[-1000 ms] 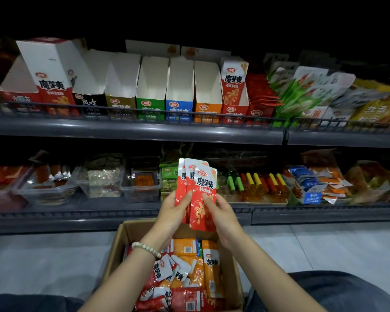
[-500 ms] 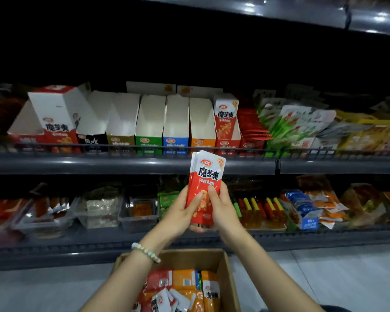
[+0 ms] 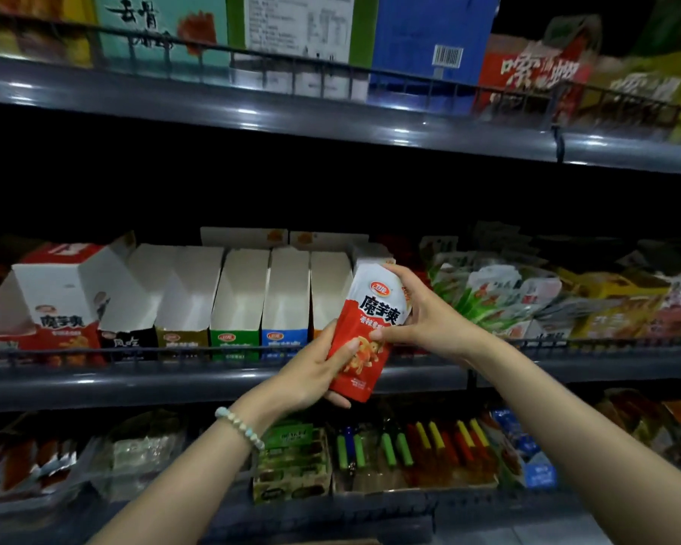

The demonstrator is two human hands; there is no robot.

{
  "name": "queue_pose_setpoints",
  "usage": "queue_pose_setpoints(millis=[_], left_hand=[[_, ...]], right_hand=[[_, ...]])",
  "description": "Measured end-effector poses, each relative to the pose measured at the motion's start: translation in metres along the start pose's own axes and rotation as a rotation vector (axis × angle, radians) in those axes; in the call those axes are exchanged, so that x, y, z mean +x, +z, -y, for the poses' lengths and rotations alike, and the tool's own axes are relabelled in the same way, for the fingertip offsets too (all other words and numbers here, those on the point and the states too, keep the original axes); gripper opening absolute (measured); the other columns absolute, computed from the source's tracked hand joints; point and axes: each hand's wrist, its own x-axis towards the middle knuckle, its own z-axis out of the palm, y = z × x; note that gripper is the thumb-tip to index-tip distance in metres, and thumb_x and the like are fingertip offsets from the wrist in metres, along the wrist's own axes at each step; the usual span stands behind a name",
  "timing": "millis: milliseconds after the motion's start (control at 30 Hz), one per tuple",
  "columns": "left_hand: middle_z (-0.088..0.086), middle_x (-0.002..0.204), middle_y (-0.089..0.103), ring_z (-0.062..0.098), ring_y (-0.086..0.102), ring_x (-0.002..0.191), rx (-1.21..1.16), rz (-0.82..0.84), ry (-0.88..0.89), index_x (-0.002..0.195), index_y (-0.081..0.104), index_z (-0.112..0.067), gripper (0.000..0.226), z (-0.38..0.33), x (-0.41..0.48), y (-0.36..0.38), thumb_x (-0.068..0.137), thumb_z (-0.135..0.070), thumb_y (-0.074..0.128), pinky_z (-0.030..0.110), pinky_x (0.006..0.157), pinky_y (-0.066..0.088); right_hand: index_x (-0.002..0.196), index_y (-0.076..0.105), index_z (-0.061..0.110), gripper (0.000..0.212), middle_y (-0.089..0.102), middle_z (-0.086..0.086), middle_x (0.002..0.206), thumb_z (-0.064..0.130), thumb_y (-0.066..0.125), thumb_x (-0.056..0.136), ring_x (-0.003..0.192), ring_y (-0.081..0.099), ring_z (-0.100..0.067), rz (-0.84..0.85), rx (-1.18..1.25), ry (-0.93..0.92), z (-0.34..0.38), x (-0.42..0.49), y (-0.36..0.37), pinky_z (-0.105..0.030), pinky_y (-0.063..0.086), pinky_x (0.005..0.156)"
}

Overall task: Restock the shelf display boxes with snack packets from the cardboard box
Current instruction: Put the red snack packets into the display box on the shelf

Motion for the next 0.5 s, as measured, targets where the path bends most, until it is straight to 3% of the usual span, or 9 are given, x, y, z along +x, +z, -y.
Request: queue_pose_setpoints(millis=[200, 300, 367, 433, 500], left_hand=[[-0.011, 0.112, 0.060, 0.009, 0.065, 0.098, 0.054, -0.033, 0.065, 0.120, 0.037, -0.043, 0.027, -0.013, 0.043, 0.002, 0.094, -0.043, 0.046, 0.031, 0.066, 0.058], [0.000, 0.122, 0.058, 0.008, 0.060, 0.103, 0.178, -0.125, 0.110, 0.127, 0.040, -0.034, 0.038, -0.014, 0.063, -0.004, 0.092, -0.050, 0.041, 0.034, 0.088, 0.054], [0.000, 0.139, 0.048, 0.011, 0.049, 0.120, 0.386, -0.241, 0.144, 0.140, 0.034, -0.029, 0.051, -0.012, 0.075, -0.012, 0.094, -0.051, 0.037, 0.032, 0.103, 0.042], [-0.004, 0.152, 0.031, 0.014, 0.026, 0.140, 0.608, -0.344, 0.146, 0.148, 0.024, -0.026, 0.058, -0.008, 0.085, -0.018, 0.097, -0.050, 0.037, 0.032, 0.112, 0.025], [-0.005, 0.159, 0.014, 0.014, 0.006, 0.147, 0.760, -0.379, 0.103, 0.152, 0.015, -0.026, 0.064, -0.002, 0.097, -0.020, 0.097, -0.051, 0.038, 0.033, 0.117, 0.010]], right_hand=[[0.138, 0.033, 0.029, 0.079, 0.058, -0.007, 0.124, -0.002, 0.072, 0.077, 0.105, 0.066, -0.020, -0.067, 0.043, -0.032, -0.013, 0.018, -0.035, -0.034, 0.058, 0.079], [0.136, 0.035, 0.033, 0.080, 0.058, -0.003, 0.125, -0.001, 0.073, 0.075, 0.105, 0.065, -0.015, -0.157, -0.013, -0.068, -0.022, 0.030, -0.055, -0.030, 0.057, 0.078], [0.137, 0.034, 0.031, 0.079, 0.057, 0.002, 0.123, -0.003, 0.072, 0.076, 0.101, 0.066, -0.009, -0.232, -0.034, -0.099, -0.027, 0.039, -0.069, -0.024, 0.057, 0.076], [0.138, 0.034, 0.025, 0.077, 0.057, 0.006, 0.121, -0.002, 0.072, 0.077, 0.101, 0.066, -0.007, -0.288, -0.068, -0.121, -0.033, 0.051, -0.082, -0.022, 0.056, 0.076], [0.131, 0.037, 0.027, 0.071, 0.059, 0.009, 0.115, -0.001, 0.073, 0.077, 0.101, 0.066, -0.009, -0.322, -0.071, -0.131, -0.038, 0.064, -0.089, -0.021, 0.056, 0.076]])
